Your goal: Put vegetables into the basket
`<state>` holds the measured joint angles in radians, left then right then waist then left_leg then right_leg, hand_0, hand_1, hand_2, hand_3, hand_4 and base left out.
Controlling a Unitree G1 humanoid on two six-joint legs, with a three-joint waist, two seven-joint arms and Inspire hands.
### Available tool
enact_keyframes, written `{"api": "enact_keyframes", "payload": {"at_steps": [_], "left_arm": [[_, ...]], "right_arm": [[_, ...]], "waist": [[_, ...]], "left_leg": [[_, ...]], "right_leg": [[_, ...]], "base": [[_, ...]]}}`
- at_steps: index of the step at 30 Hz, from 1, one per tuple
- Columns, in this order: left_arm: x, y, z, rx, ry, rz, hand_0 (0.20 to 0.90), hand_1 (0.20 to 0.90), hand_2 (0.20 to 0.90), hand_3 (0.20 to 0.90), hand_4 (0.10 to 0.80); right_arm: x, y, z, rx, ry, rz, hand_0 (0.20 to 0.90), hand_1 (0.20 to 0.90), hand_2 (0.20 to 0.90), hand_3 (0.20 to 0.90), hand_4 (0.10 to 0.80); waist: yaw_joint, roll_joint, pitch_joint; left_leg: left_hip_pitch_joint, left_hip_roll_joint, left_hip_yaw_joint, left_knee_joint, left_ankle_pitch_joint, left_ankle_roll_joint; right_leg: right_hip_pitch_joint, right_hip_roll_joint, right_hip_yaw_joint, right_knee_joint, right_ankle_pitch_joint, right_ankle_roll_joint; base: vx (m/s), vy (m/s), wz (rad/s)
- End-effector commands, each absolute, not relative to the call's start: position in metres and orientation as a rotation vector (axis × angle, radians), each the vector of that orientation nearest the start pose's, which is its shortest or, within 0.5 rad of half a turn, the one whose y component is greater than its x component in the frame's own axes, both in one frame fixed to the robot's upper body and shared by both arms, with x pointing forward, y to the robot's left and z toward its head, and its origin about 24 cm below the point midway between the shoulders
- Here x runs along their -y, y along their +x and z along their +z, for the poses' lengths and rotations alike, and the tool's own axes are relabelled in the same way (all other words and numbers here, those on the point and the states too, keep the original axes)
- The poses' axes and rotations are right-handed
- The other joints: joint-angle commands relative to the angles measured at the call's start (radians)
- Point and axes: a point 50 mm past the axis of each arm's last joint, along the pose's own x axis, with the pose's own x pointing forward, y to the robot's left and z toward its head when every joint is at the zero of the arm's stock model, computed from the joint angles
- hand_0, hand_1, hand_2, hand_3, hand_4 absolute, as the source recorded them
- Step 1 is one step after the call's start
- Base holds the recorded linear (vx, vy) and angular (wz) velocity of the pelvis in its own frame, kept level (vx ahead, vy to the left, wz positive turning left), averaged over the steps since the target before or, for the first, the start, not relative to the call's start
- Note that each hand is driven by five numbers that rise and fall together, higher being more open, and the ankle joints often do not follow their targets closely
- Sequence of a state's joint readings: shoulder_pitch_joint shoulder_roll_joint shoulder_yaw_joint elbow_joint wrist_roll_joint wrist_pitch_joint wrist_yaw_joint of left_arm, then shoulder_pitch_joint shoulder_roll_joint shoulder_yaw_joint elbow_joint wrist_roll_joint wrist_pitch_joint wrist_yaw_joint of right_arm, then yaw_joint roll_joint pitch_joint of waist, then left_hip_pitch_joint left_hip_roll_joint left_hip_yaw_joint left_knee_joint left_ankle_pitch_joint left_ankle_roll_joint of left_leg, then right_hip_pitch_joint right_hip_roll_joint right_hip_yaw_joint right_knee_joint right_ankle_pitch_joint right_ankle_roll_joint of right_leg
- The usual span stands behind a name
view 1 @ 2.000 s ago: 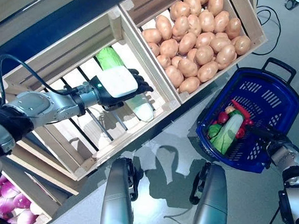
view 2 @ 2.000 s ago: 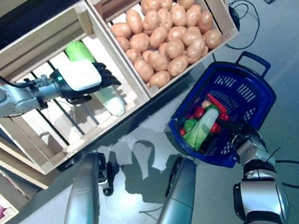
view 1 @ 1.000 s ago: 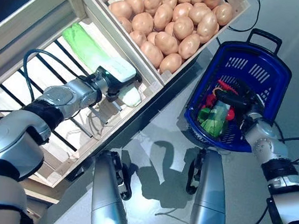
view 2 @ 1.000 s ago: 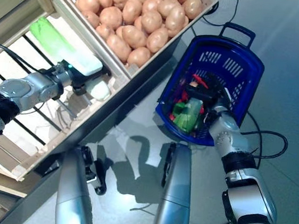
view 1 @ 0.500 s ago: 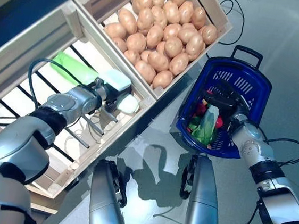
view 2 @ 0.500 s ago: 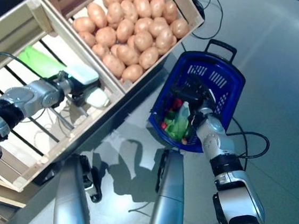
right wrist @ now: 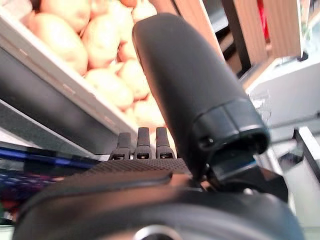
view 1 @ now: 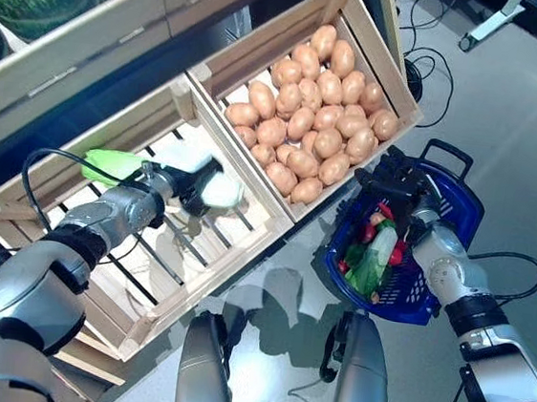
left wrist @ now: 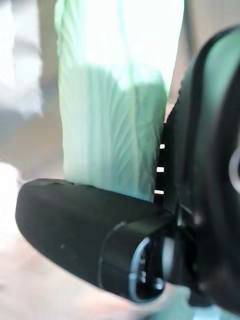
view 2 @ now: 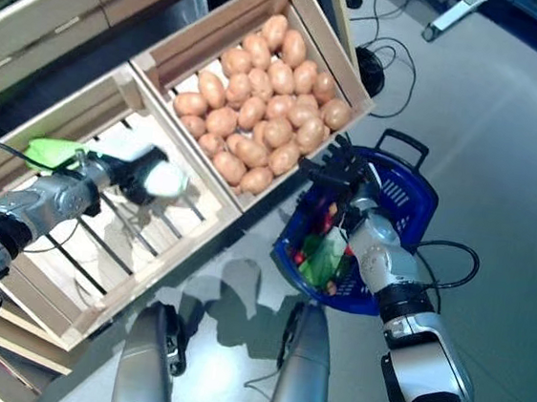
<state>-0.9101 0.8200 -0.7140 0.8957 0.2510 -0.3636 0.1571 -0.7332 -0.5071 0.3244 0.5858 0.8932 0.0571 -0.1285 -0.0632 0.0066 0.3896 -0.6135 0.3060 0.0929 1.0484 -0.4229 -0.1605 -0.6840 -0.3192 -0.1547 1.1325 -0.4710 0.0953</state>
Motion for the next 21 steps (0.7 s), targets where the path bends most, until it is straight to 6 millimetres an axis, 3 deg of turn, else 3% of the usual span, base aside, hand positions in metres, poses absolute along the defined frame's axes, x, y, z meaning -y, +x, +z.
{"api": "enact_keyframes", "payload": {"at_steps": [1, 8, 14, 21], "left_arm": [[-0.244, 0.369, 0.188, 0.437, 0.986, -0.03, 0.3, 0.3, 0.3, 0.3, 0.4], [-0.229, 0.345, 0.148, 0.399, 0.456, -0.165, 0.3, 0.3, 0.3, 0.3, 0.4], [-0.222, 0.338, 0.146, 0.417, 0.09, -0.241, 0.3, 0.3, 0.3, 0.3, 0.4], [-0.203, 0.335, 0.145, 0.429, -0.13, -0.313, 0.3, 0.3, 0.3, 0.3, 0.4]], "right_arm": [[0.178, 0.371, 0.151, 0.177, 0.168, 0.109, 0.9, 0.9, 0.9, 0.9, 0.8], [0.179, 0.351, 0.119, 0.119, 0.009, 0.244, 0.9, 0.9, 0.9, 0.9, 0.8], [0.181, 0.344, 0.095, -0.04, -0.026, 0.449, 0.9, 0.9, 0.9, 0.9, 0.8], [0.161, 0.341, 0.091, -0.124, -0.005, 0.653, 0.9, 0.9, 0.9, 0.9, 0.8]], "waist": [[0.028, -0.001, -0.136], [0.057, -0.017, -0.217], [0.064, -0.034, -0.289], [0.068, -0.044, -0.355]], "left_leg": [[0.07, -0.013, 0.017, -0.23, 0.135, 0.065], [0.277, -0.043, 0.037, -0.453, 0.209, 0.069], [0.472, -0.073, 0.086, -0.724, 0.318, 0.054], [0.603, -0.113, 0.095, -0.961, 0.415, 0.036]], "right_leg": [[0.134, -0.037, 0.027, -0.223, 0.16, -0.012], [0.347, -0.013, -0.026, -0.446, 0.229, 0.005], [0.556, 0.055, -0.083, -0.763, 0.316, 0.023], [0.713, 0.116, -0.104, -1.017, 0.4, 0.045]], "base": [[0.055, -0.042, 0.11], [0.107, -0.045, 0.01], [0.103, -0.024, -0.02], [0.07, 0.009, -0.03]]}}
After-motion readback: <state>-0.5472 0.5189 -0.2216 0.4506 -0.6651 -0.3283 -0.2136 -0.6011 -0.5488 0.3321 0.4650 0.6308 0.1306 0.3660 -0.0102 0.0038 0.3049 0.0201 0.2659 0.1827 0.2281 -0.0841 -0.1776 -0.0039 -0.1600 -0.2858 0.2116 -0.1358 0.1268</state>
